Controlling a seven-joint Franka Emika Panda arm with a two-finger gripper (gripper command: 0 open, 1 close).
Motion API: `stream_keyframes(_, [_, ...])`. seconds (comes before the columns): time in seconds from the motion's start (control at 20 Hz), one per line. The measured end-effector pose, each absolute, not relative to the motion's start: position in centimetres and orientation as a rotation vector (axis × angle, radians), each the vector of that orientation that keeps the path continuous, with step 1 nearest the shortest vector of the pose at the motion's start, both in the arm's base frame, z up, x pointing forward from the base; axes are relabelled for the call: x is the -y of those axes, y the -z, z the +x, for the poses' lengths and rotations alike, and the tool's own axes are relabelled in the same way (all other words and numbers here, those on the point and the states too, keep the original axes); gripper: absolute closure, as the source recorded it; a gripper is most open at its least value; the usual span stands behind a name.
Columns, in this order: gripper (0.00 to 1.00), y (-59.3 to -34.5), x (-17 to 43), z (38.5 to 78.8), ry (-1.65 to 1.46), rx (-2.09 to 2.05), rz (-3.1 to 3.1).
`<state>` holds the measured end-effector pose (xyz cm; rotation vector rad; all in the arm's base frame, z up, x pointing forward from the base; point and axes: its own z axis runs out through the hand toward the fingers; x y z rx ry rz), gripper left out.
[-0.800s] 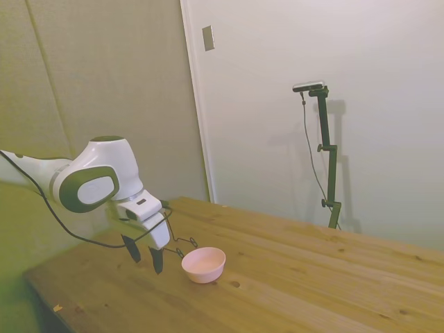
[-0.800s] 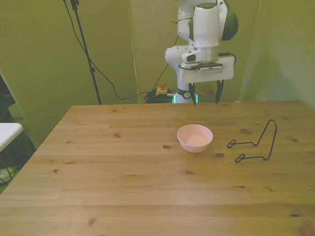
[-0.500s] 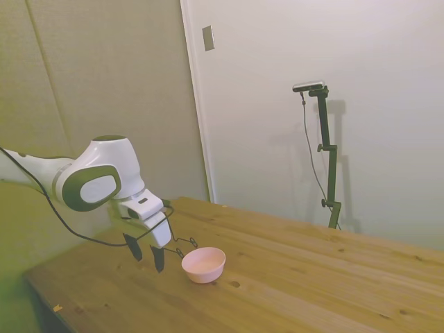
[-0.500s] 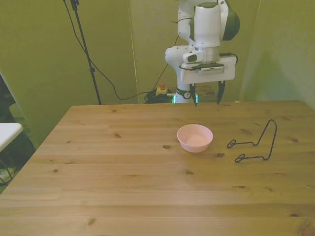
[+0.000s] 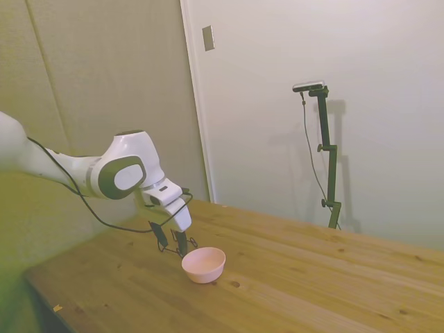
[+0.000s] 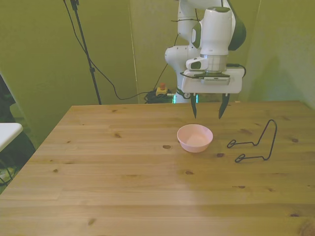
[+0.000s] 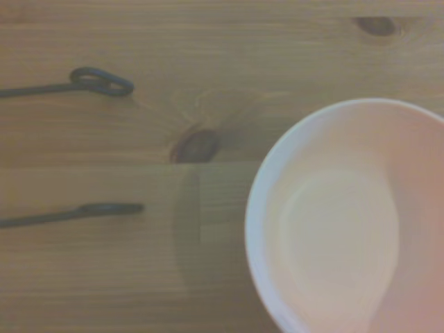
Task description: Load the bowl
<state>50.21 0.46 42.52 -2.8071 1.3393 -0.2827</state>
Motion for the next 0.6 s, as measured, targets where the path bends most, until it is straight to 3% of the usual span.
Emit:
stream_keyframes(0.45, [0.00, -38.4, 0.3, 53.9, 0.263, -1.371, -2.813])
stream_keyframes(0.5, [1.00, -37.9, 0.4, 54.2, 0.254, -1.375, -2.816])
stream_keyframes(0.6, [1.00, -37.1, 0.6, 54.6, 0.238, -1.382, -2.821])
